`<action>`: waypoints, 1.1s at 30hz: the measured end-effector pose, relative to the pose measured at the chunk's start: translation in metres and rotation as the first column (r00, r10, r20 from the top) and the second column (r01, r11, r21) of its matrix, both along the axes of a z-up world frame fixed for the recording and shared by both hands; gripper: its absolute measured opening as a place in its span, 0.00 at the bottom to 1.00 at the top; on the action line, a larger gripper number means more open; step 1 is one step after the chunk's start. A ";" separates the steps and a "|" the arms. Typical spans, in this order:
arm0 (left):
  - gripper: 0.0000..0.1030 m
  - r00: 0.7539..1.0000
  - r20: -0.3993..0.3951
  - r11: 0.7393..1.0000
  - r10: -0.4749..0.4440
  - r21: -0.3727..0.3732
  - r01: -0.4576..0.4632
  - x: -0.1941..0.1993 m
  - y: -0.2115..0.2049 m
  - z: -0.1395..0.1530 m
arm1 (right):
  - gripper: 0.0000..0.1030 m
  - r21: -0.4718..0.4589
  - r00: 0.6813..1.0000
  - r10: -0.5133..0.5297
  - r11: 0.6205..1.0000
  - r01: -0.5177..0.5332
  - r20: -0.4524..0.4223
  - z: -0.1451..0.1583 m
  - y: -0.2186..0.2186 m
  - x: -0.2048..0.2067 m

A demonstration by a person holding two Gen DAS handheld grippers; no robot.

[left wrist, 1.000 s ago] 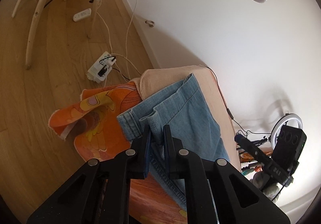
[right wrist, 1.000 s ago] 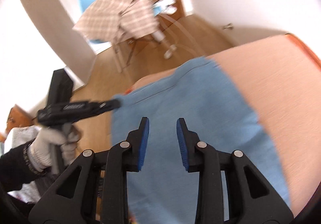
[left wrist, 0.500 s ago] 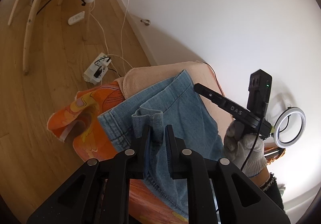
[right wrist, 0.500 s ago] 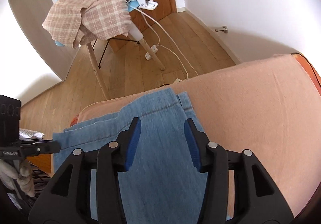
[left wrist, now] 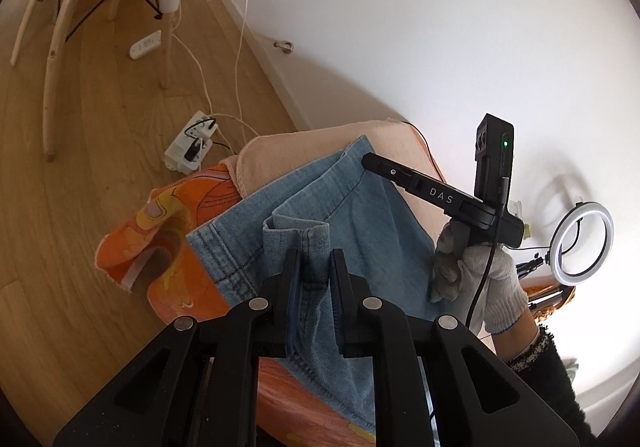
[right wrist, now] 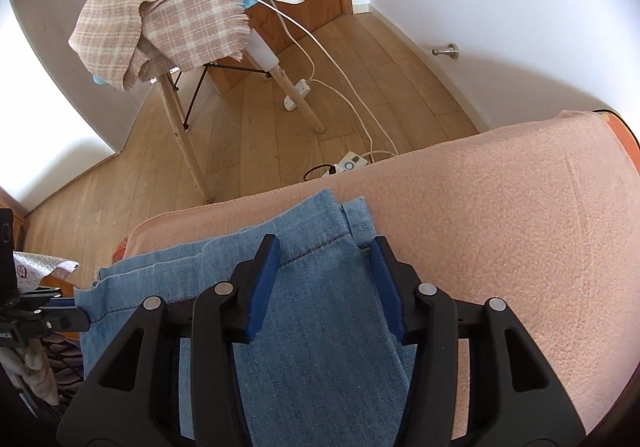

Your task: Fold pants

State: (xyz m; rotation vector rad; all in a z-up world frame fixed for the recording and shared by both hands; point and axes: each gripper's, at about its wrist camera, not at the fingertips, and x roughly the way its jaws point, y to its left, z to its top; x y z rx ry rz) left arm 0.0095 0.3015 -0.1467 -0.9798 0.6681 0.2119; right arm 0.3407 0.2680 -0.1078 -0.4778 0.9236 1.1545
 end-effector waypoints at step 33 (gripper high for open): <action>0.39 0.980 0.124 0.971 -0.153 0.205 0.125 0.021 -0.045 0.054 | 0.58 0.197 0.951 -0.293 0.942 0.270 0.096 0.106 -0.158 -0.049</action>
